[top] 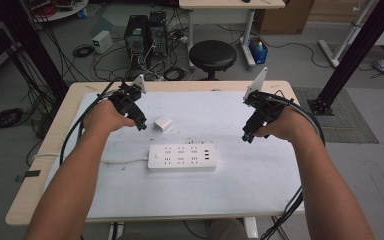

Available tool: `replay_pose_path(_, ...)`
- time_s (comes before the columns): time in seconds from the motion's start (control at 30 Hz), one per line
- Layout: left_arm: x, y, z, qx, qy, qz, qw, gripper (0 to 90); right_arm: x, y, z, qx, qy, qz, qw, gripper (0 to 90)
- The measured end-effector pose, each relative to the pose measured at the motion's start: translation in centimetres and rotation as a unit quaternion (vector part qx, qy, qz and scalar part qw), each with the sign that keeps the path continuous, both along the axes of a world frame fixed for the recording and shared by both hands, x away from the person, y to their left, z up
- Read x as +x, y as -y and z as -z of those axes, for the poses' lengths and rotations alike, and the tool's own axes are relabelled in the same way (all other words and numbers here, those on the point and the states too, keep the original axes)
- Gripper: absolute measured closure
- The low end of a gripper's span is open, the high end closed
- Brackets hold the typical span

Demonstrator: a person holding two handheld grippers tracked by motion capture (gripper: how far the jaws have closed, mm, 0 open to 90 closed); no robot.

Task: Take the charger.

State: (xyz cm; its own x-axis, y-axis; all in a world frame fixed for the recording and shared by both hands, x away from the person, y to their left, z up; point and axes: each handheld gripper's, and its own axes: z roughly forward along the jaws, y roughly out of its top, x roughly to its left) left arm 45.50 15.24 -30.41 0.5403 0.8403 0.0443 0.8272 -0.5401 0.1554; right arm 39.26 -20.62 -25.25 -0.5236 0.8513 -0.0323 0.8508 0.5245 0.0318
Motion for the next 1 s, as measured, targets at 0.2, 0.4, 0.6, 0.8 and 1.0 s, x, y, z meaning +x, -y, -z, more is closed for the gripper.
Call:
replay_pose_path(0.2,1.5,1.6,2.5,0.003,-0.006,0.014,0.9999,18.6,0.0,0.1,-0.1,0.006,-0.001,-0.003,1.0000,16.0)
replay_pose_path(0.4,2.4,2.5,4.2,0.001,-0.004,0.020,0.9998,18.6,-0.1,0.6,0.1,0.009,0.005,-0.005,0.9999,16.0)
replay_pose_path(0.6,3.8,3.5,6.2,0.003,-0.003,0.036,0.9993,18.6,-0.1,0.8,1.1,0.008,-0.001,0.002,1.0000,16.0)
replay_pose_path(0.8,4.8,3.9,7.7,-0.006,-0.019,0.039,0.9990,18.6,-0.1,0.3,2.1,0.004,-0.009,-0.006,0.9999,16.0)
replay_pose_path(1.0,5.9,3.9,8.8,-0.015,-0.015,0.015,0.9997,18.6,0.0,0.0,2.5,0.000,-0.015,-0.012,0.9998,16.0)
